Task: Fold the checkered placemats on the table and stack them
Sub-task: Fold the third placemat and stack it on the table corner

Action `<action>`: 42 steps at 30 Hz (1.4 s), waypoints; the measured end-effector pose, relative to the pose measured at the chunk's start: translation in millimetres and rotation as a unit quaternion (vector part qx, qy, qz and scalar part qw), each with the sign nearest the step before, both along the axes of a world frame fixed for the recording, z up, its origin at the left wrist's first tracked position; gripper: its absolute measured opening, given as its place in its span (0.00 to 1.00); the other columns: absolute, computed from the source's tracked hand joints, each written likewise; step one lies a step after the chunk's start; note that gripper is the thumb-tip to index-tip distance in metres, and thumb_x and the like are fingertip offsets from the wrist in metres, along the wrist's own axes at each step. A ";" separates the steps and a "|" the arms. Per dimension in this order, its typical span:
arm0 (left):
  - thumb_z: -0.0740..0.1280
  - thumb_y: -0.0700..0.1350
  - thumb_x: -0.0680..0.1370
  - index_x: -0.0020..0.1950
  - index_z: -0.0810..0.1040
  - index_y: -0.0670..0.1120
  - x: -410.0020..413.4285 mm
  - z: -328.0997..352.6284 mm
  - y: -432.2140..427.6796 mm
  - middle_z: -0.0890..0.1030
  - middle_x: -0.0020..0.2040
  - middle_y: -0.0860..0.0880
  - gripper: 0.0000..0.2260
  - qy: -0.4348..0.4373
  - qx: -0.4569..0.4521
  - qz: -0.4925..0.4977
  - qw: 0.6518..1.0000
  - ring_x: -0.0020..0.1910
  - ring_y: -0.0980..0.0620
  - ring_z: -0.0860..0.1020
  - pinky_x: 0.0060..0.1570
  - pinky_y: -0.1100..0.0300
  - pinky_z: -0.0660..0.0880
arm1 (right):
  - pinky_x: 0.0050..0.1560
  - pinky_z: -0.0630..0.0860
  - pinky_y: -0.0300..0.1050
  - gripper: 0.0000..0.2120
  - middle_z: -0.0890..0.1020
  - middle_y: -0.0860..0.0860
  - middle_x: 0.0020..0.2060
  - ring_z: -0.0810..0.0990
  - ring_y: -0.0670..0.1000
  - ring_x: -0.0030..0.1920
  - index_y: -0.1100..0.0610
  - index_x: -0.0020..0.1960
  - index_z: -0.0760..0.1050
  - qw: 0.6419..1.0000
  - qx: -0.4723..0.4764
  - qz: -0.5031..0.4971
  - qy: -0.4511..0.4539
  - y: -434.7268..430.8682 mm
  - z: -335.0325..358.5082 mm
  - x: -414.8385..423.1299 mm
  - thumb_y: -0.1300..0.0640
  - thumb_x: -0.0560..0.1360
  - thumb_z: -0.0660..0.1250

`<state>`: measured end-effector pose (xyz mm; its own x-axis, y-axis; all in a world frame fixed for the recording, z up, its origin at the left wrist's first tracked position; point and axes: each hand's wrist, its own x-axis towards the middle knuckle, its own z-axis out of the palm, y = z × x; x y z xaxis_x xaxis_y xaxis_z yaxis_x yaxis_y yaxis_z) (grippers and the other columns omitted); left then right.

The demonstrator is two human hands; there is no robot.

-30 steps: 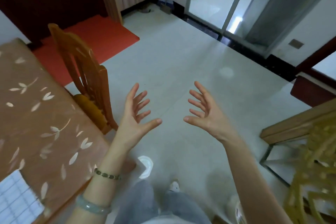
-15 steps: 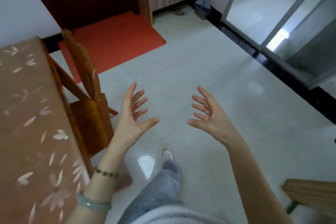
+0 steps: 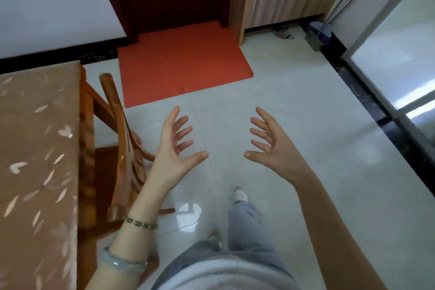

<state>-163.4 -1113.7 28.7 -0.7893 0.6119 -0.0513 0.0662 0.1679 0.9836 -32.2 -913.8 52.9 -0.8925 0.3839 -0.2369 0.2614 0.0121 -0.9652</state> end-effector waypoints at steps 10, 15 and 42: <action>0.76 0.36 0.69 0.76 0.54 0.56 -129.7 -6.6 141.7 0.67 0.69 0.55 0.44 -0.012 -0.026 0.118 0.993 0.63 0.66 0.71 0.54 0.71 0.72 | 0.68 0.67 0.43 0.44 0.66 0.47 0.69 0.66 0.46 0.70 0.43 0.73 0.55 0.990 0.024 0.136 -0.005 164.0 -7.1 -186.2 0.68 0.68 0.74; 0.75 0.33 0.69 0.77 0.54 0.52 -186.1 3.3 184.8 0.68 0.68 0.56 0.45 -0.012 -0.022 0.178 0.984 0.63 0.64 0.72 0.55 0.69 0.73 | 0.68 0.66 0.42 0.45 0.67 0.48 0.69 0.66 0.45 0.70 0.41 0.72 0.55 0.978 0.036 0.207 0.004 218.7 4.6 -274.3 0.69 0.68 0.74; 0.77 0.43 0.69 0.73 0.57 0.59 -606.7 7.1 108.0 0.70 0.68 0.56 0.40 0.024 -0.054 0.395 0.917 0.64 0.59 0.73 0.62 0.63 0.71 | 0.62 0.73 0.43 0.39 0.75 0.41 0.61 0.75 0.41 0.61 0.40 0.70 0.63 0.872 0.104 0.477 0.028 121.3 9.8 -815.0 0.60 0.66 0.76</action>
